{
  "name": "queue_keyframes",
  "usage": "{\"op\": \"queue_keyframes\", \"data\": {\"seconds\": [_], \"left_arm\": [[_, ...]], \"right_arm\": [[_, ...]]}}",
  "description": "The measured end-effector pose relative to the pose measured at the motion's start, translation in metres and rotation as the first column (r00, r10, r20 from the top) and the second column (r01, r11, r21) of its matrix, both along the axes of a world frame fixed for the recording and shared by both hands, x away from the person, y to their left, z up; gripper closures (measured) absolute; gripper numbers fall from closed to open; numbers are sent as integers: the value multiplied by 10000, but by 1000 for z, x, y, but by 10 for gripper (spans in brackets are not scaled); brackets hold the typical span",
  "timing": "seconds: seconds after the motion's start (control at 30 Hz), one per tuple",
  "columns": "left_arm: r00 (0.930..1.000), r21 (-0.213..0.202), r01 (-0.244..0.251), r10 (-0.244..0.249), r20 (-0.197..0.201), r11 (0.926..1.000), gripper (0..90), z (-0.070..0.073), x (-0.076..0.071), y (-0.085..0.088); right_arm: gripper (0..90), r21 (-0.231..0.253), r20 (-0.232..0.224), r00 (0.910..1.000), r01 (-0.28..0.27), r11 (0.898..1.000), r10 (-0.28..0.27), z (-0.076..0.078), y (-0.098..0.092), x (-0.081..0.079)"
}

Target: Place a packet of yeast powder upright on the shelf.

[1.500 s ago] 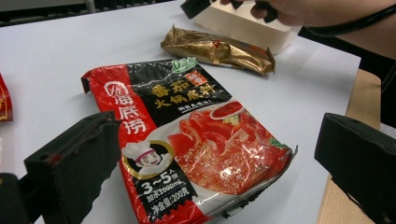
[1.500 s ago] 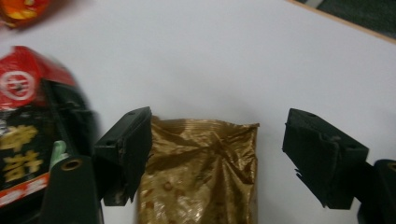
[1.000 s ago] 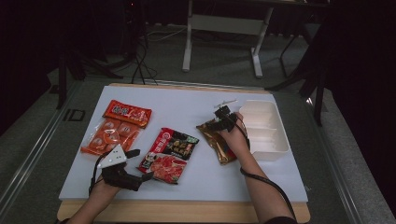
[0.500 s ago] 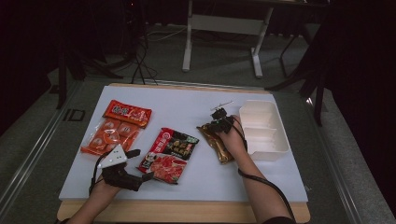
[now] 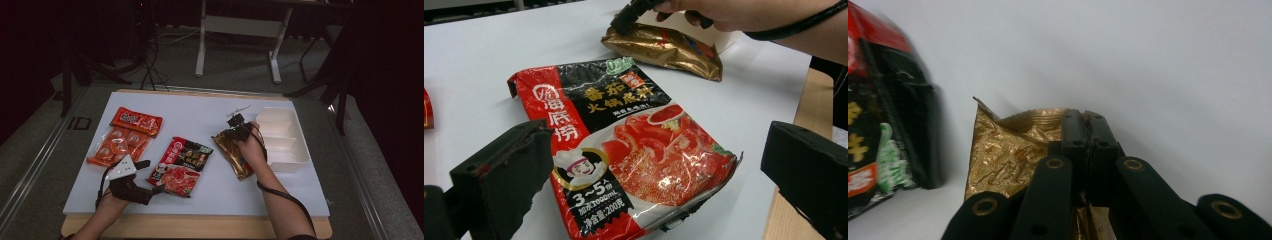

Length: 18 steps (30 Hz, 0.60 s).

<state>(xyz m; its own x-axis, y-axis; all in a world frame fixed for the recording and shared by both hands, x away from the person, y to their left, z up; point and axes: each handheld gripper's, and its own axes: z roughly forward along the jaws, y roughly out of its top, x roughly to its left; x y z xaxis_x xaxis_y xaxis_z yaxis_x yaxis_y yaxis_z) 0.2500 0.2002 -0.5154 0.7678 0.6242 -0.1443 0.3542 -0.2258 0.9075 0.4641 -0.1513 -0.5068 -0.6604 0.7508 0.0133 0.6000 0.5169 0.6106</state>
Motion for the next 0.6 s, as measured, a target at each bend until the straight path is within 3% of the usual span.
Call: {"op": "queue_keyframes", "data": {"seconds": [0.4,0.6], "left_arm": [[10000,-6,-32,32,-40,10000,1,-1,1,-1],[10000,8,-58,58,-74,10000,1,-1,2,-1]], "right_arm": [[896,474,411,9991,-141,9988,122,24,-11,-18],[897,804,739,9964,-463,9957,404,44,-15,-35]]}}
